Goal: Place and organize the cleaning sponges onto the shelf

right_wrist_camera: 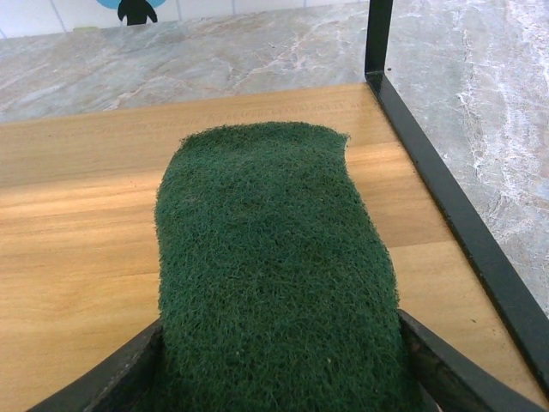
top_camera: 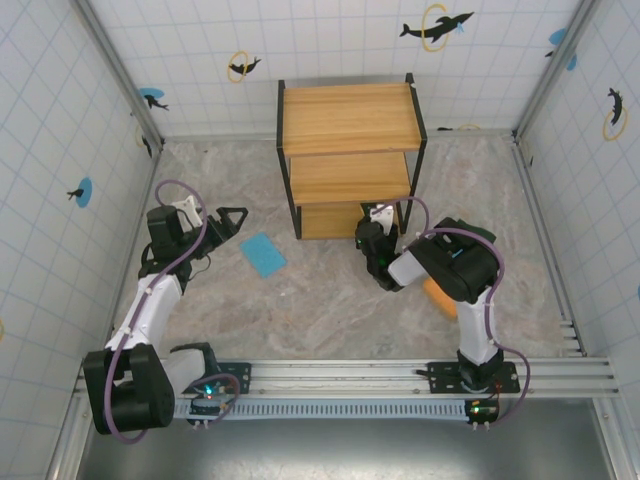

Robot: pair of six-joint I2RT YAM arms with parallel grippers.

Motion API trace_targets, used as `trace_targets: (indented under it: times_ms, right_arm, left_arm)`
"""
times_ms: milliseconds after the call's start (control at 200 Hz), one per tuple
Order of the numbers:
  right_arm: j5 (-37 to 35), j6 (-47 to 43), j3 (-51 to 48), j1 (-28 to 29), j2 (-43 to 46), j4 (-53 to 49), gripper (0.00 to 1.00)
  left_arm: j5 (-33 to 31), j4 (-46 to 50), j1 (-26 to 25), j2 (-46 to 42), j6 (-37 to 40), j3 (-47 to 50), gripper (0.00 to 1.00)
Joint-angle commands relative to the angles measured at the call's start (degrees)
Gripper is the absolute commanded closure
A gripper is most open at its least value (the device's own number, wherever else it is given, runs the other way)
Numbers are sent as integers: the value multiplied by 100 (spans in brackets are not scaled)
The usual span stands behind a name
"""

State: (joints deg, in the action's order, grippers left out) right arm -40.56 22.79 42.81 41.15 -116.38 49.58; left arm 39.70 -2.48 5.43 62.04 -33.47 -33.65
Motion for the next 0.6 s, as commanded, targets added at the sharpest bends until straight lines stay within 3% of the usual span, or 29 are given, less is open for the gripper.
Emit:
trace_targets:
  times_ms: [0,596]
  right_arm:
    - [-83,87,199,-45,216,-127,34]
    - [77,-36,-71,-71,290,355,25]
  left_arm:
    - [116,-132,44,0,-2,49,2]
    - [58,-42,45,-11,57,16,2]
